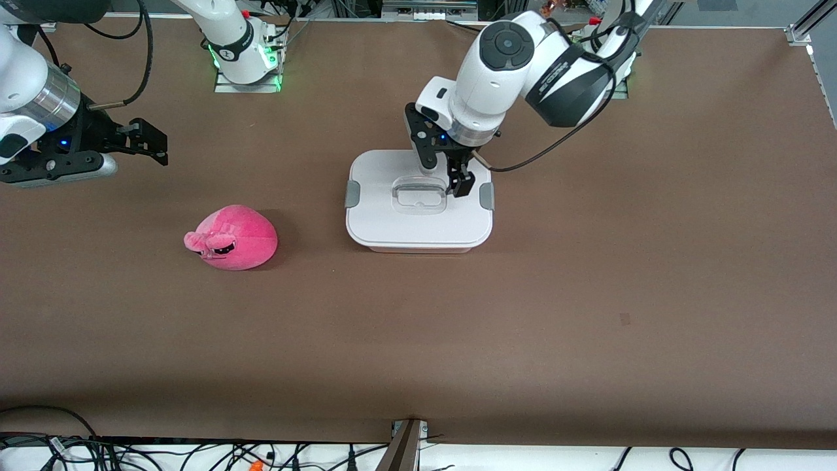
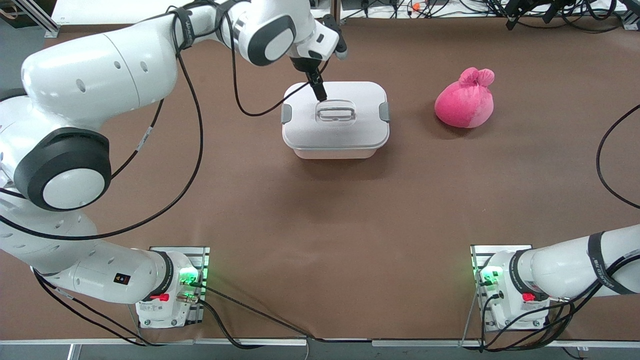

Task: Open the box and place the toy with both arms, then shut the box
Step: 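Reach the left gripper to the white lid handle and grasp it, then lift the lid with the left gripper while the right gripper reaches the toy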

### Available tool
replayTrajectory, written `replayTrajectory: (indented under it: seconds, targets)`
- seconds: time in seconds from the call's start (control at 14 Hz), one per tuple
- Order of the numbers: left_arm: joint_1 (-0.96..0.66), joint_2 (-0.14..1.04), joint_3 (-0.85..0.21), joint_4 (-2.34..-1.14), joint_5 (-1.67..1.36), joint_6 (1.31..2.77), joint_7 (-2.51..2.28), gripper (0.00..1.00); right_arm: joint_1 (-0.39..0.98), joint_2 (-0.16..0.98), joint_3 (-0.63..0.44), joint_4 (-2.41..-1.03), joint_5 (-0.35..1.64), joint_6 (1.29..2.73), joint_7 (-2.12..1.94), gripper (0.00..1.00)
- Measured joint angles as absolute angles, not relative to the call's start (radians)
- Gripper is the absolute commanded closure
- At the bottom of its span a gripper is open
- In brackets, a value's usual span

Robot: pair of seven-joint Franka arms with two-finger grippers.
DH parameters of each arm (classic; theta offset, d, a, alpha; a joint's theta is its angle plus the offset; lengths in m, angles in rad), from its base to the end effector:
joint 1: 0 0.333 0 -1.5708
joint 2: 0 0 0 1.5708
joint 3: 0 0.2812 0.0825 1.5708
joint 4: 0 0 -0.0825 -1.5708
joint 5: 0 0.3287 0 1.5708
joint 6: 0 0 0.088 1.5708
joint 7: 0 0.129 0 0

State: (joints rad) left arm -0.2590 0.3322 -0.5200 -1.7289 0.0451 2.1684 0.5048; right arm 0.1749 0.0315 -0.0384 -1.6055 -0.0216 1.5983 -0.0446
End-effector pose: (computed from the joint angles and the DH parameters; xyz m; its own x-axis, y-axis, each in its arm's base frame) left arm 0.4440 -0.4004 0.3946 0.2937 -0.9368 0.1899 -0.9556 -0.2926 0.0342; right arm 0.5033 0.0666 0.5398 0.9828 0.1806 -0.0397 0.1815 -0.9832 0.0210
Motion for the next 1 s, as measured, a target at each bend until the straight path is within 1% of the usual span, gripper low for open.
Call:
replayTrajectory:
  seconds: [0.21,0.43,0.5,0.57,0.64,0.71,0.86,0.93,1.0]
  targets:
    - [-0.261,0.357,-0.520,-1.814,0.082,2.319,0.518,0.00,0.175,0.031,-0.038,-1.605,-0.022,1.604,-0.045,0.00]
    - [-0.277,0.365,-0.521,-1.865,0.082,2.387,0.518,0.00,0.175,0.031,-0.038,-1.606,-0.022,1.608,-0.045,0.00]
    - [-0.282,0.366,-0.521,-1.869,0.082,2.399,0.518,0.07,0.175,0.031,-0.038,-1.606,-0.022,1.608,-0.045,0.00]
    - [-0.286,0.367,-0.521,-1.871,0.084,2.408,0.518,0.24,0.175,0.031,-0.039,-1.606,-0.022,1.608,-0.044,0.00]
    - [-0.292,0.371,-0.521,-1.873,0.096,2.414,0.518,0.36,0.175,0.031,-0.039,-1.606,-0.022,1.609,-0.044,0.00]
    - [-0.299,0.376,-0.522,-1.874,0.116,2.418,0.518,0.43,0.174,0.031,-0.040,-1.606,-0.022,1.612,-0.044,0.00]
    - [-0.308,0.390,-0.522,-1.874,0.130,2.423,0.518,0.63,0.173,0.031,-0.042,-1.606,-0.022,1.617,-0.044,0.00]
    - [-0.310,0.398,-0.522,-1.874,0.134,2.427,0.518,0.80,0.172,0.031,-0.042,-1.606,-0.022,1.619,-0.044,0.00]
    - [-0.310,0.403,-0.521,-1.874,0.136,2.431,0.519,0.88,0.172,0.031,-0.043,-1.606,-0.022,1.619,-0.044,0.00]
